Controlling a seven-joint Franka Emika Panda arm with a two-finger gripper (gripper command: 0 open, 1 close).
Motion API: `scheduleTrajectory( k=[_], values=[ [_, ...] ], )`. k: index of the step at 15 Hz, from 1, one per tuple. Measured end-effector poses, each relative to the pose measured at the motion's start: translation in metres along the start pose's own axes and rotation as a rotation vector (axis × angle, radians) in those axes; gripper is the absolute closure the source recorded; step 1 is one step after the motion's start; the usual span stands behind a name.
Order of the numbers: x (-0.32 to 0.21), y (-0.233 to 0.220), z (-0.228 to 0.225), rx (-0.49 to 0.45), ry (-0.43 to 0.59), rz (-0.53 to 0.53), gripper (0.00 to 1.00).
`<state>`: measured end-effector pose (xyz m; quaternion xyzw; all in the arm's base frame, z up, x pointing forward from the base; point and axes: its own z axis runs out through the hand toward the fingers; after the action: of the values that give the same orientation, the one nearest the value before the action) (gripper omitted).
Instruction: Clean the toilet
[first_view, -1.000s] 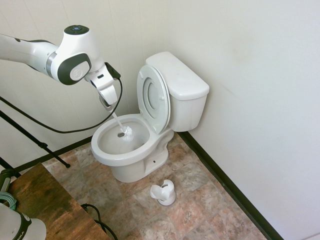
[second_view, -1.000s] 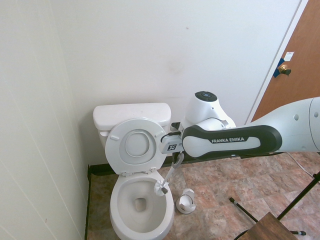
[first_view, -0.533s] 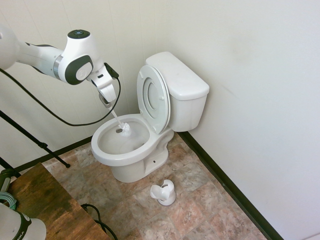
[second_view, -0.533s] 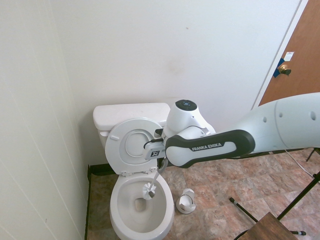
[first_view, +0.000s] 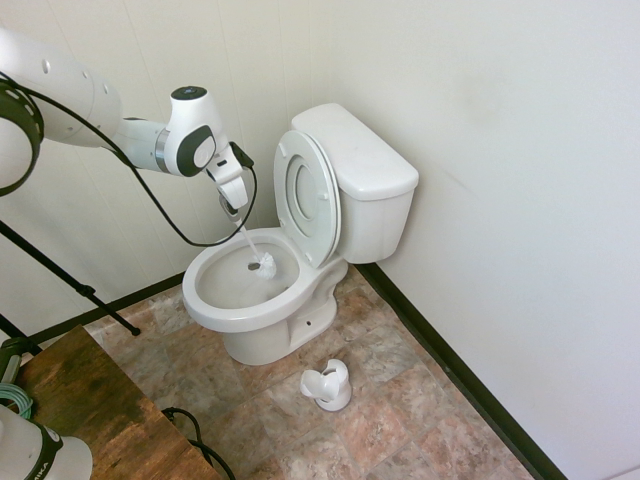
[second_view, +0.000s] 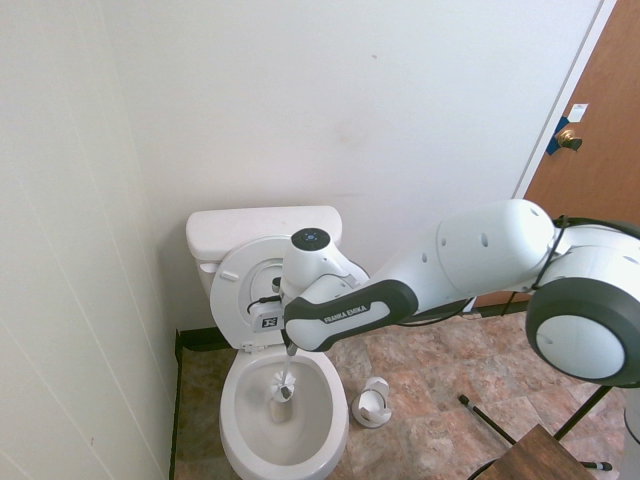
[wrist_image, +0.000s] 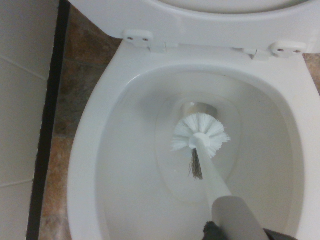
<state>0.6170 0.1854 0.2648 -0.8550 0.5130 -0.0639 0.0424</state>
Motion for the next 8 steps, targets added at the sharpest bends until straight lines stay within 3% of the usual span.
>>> scheduleTrajectory(
  k=[8],
  values=[
    [-0.001, -0.037, 0.067, -0.033, 0.050, 0.031, 1.00]
  ],
)
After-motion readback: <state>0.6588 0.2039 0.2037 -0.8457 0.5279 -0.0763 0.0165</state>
